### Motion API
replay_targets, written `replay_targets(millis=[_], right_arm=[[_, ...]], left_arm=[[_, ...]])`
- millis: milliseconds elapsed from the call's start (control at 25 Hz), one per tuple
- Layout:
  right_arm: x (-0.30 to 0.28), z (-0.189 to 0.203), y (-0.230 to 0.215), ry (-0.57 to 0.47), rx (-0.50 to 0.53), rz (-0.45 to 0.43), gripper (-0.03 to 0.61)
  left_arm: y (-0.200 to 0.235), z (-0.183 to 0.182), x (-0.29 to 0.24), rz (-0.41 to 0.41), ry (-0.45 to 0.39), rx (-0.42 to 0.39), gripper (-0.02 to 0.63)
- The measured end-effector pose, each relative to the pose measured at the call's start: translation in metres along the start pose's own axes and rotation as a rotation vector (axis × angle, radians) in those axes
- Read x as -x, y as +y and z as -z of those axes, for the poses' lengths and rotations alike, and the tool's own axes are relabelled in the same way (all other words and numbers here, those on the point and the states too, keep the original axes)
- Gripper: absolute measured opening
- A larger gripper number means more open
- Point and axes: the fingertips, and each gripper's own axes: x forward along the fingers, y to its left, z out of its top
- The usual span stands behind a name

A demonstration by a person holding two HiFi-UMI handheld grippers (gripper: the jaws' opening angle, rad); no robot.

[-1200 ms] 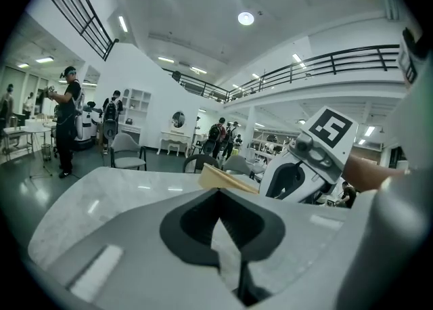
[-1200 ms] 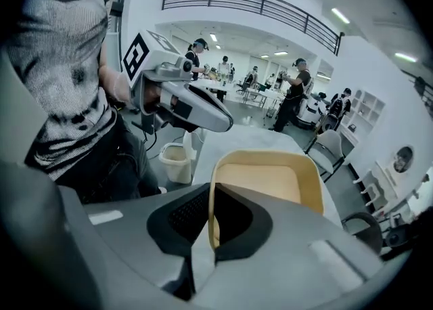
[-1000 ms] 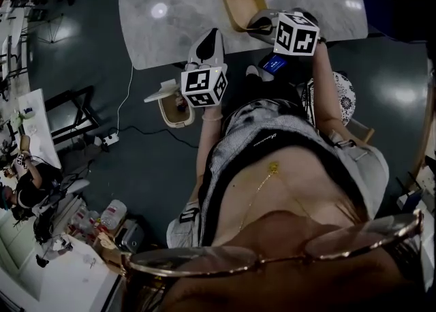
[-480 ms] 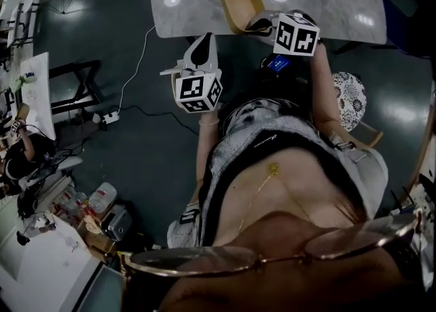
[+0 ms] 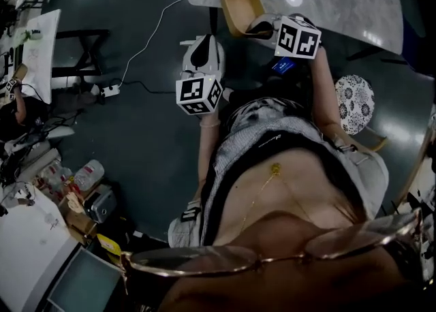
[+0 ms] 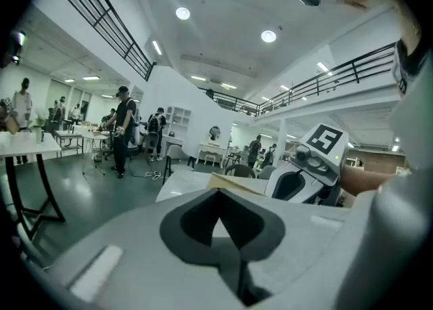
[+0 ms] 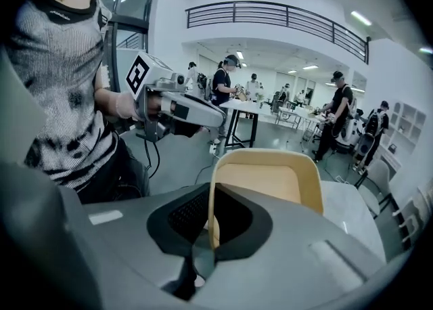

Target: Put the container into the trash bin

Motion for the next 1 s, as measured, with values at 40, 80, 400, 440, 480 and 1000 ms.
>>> replay_targets(millis=[40,80,400,440,480,1000], right_arm=[[-0.008,-0.007,0.005,0.000,0.009,-0.015,0.034],[-0.016,-0.015,0.009,-0.001,0.020,-0.030,0.034],[-0.061,-0.063,0.047,-0.033,0.119,-0.131,0.034],[-0.066,-0.068,0.052,-0.032,0.136,-0.146,0.034],[-0.072,-0.074,0.058,-0.029,0.154,-0.161,0.034],[-0.203,-0.086,0.102,0.097,0.305,-0.329,0.035]], left_arm=[[0.007,0.001,0.008,-0.012,-0.001,0.003,0.000],[0.015,0.002,0.016,-0.024,-0.002,0.008,0.000],[0.052,0.011,0.073,-0.133,-0.031,0.040,0.000],[0.057,0.013,0.081,-0.151,-0.034,0.044,0.000],[0.062,0.014,0.088,-0.168,-0.037,0.050,0.000],[0.124,0.033,0.152,-0.347,-0.049,0.125,0.000]])
